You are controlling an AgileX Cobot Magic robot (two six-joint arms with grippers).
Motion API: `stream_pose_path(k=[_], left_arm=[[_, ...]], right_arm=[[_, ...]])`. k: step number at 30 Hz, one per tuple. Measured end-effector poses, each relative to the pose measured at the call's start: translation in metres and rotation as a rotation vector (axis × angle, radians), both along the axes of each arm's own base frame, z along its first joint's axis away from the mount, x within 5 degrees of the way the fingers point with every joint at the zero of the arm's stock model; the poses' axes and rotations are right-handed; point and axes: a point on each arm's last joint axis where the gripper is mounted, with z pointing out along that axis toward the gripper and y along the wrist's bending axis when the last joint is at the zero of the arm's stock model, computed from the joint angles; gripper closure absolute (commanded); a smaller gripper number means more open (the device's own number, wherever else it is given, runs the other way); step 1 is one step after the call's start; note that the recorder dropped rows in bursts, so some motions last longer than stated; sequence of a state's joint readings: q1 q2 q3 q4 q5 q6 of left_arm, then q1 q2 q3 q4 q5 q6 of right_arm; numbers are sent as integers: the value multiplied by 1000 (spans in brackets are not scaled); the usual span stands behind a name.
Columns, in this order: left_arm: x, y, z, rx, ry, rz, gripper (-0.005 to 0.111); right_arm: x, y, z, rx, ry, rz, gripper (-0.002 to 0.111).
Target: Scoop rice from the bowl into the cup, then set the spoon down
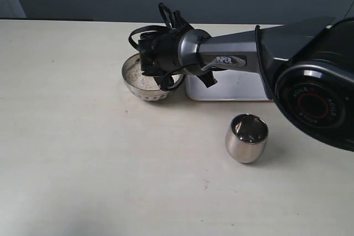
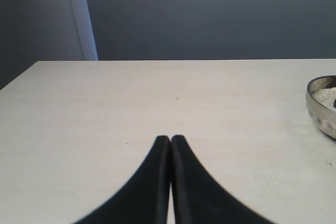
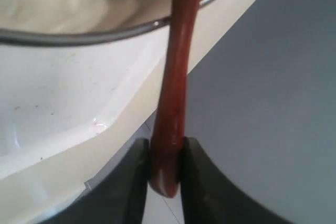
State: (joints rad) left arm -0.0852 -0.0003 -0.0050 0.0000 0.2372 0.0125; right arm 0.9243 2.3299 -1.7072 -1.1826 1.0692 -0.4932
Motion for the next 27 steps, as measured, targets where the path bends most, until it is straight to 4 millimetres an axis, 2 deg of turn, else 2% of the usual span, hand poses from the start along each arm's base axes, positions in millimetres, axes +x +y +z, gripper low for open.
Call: stream_pose_path(k=[11,21,27], left_arm=[[0,0,0,0,0,0,106],[0,0,0,0,0,0,106],[0,0,0,0,0,0,106]], right_arm=[[-4,2,2,52,86,-38,109],[-6,12,15,150,186,-77,109],[-8,11,14,158,230,-98,109]])
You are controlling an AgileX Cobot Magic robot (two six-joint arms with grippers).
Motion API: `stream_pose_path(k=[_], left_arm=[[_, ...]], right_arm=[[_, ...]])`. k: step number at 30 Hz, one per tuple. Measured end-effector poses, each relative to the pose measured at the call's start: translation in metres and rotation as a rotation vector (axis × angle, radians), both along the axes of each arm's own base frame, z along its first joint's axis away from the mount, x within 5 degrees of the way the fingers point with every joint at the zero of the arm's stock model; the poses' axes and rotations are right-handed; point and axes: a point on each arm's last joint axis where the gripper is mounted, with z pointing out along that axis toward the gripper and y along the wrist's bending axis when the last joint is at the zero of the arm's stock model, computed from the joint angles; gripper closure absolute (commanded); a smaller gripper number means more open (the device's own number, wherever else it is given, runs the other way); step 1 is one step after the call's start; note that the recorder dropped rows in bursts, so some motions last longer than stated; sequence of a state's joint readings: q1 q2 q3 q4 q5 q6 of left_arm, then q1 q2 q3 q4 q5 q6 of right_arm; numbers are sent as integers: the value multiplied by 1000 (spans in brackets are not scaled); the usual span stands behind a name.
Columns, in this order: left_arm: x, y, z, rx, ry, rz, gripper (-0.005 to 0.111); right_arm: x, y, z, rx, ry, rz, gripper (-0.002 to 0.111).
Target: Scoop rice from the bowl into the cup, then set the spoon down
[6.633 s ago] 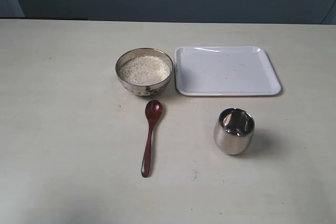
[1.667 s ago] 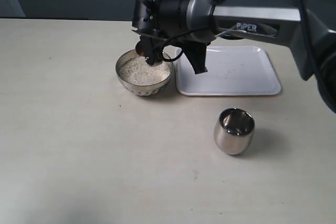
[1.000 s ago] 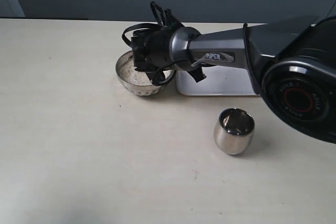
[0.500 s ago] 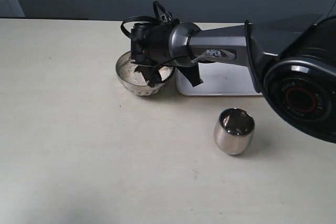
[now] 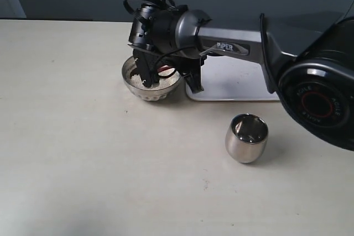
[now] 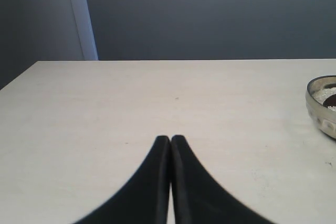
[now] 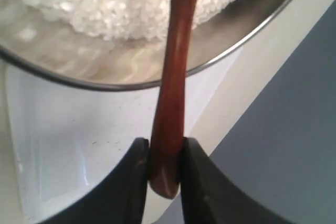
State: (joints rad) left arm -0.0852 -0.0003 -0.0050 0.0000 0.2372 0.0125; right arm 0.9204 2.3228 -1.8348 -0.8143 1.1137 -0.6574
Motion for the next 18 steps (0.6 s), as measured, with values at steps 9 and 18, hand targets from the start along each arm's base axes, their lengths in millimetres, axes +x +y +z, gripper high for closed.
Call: stream_pose_path(k=[9,18], left_arm=[[0,0,0,0,0,0,106],[0,0,0,0,0,0,106]], right_arm=[[6,-20,-2,-28,82,-115,109],[5,-21,1,-3,103,-133,109]])
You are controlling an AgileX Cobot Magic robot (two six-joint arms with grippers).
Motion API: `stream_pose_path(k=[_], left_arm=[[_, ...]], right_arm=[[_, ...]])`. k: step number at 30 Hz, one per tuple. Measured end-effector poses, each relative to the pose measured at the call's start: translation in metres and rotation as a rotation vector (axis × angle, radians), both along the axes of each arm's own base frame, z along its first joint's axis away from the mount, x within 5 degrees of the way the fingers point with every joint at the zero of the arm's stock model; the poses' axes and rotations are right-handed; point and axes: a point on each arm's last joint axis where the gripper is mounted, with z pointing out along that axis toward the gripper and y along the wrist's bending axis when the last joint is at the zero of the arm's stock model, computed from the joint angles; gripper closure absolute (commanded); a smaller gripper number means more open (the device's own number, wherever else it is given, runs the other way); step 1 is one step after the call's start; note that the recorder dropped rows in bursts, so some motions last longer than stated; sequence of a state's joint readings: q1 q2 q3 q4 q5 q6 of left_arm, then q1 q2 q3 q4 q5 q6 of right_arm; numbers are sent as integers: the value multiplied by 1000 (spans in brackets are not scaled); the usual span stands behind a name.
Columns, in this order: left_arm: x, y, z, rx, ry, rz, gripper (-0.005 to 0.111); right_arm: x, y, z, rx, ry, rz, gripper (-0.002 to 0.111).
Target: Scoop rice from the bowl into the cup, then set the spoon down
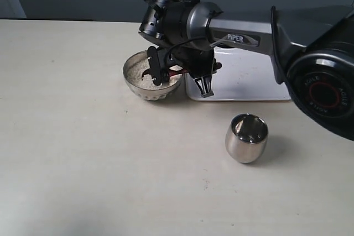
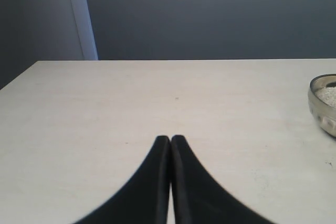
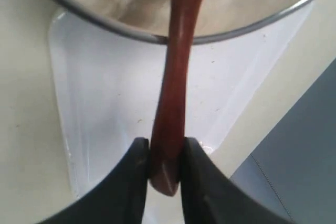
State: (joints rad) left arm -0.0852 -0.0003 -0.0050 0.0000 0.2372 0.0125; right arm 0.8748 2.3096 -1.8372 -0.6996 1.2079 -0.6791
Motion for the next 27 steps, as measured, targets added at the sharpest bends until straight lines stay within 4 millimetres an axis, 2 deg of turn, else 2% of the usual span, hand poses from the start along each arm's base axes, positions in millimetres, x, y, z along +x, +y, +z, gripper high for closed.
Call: stream_pose_path(k=[6,22,27], left_arm=[[0,0,0,0,0,0,106],[0,0,0,0,0,0,106],[0,0,0,0,0,0,106]], right_arm=[[2,-8,18,71,15,-45,109],[7,-20,17,167,122,-130,109],[5,-20,27,195,120,-136,109]])
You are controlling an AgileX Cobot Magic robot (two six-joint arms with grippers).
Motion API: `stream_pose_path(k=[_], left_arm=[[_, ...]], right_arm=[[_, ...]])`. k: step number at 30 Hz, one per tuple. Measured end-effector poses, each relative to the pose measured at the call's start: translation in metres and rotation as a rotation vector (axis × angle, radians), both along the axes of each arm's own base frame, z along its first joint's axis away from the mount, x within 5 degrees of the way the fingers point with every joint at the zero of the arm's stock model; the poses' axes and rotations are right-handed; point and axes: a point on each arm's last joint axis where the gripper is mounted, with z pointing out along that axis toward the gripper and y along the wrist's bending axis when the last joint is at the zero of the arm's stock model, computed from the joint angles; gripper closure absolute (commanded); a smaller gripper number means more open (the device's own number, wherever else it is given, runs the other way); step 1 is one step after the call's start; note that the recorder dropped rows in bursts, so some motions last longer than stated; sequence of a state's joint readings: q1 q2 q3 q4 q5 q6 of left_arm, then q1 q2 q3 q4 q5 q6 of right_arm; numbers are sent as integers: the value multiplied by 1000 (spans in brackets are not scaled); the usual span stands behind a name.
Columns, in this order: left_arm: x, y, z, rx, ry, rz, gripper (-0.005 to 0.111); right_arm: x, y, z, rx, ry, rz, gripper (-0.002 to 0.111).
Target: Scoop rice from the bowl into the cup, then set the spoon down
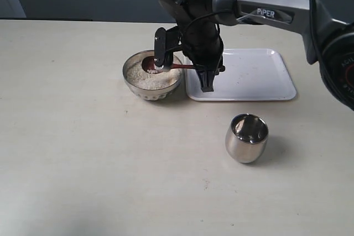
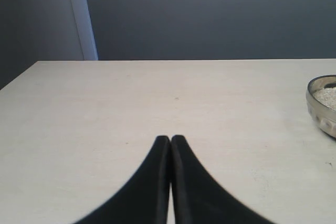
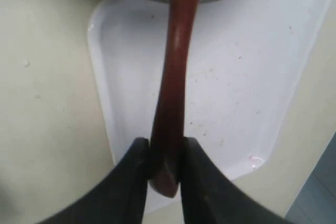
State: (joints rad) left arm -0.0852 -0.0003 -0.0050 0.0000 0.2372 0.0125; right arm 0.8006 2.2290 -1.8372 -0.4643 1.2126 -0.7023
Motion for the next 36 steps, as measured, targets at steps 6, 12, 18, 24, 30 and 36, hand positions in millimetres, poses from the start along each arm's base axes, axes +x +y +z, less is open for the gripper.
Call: stream_pose_path(k=[6,12,18,24,30,36], left_arm=[[0,0,0,0,0,0,106],[0,0,0,0,0,0,106],[0,0,0,0,0,0,106],[0,0,0,0,0,0,106],[0,0,0,0,0,0,106],[0,0,0,0,0,0,106]], right_arm=[[2,-6,8,35,8,-25,109],[11,-6,10,60,-48,1,109],[19,-2,-1,59,-100,50,109],[23,-1,-28,-20,-87,73,109],[32,-1,-28,-110,-189,158,109],[33,9,-34,-188,-262,255,109]])
